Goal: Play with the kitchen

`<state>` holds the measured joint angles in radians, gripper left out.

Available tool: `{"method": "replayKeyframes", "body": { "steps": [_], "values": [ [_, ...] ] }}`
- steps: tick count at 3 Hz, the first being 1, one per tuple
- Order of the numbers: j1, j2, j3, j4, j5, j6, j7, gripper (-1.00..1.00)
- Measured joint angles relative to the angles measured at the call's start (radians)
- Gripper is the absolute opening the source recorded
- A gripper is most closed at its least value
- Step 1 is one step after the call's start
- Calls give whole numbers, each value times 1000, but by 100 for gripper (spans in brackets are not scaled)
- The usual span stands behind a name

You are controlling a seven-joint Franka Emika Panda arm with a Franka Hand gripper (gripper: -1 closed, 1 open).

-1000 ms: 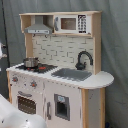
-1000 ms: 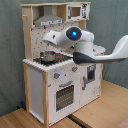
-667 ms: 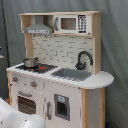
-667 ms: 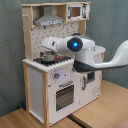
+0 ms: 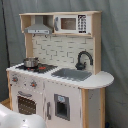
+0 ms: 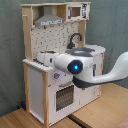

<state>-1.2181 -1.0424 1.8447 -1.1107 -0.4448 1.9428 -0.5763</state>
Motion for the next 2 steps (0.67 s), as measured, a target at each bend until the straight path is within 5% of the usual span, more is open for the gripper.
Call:
{"method": "replayKeyframes", "body": {
  "steps": [2],
  "values": [
    [35, -80, 0, -67, -50, 168, -9, 100]
  ]
}}
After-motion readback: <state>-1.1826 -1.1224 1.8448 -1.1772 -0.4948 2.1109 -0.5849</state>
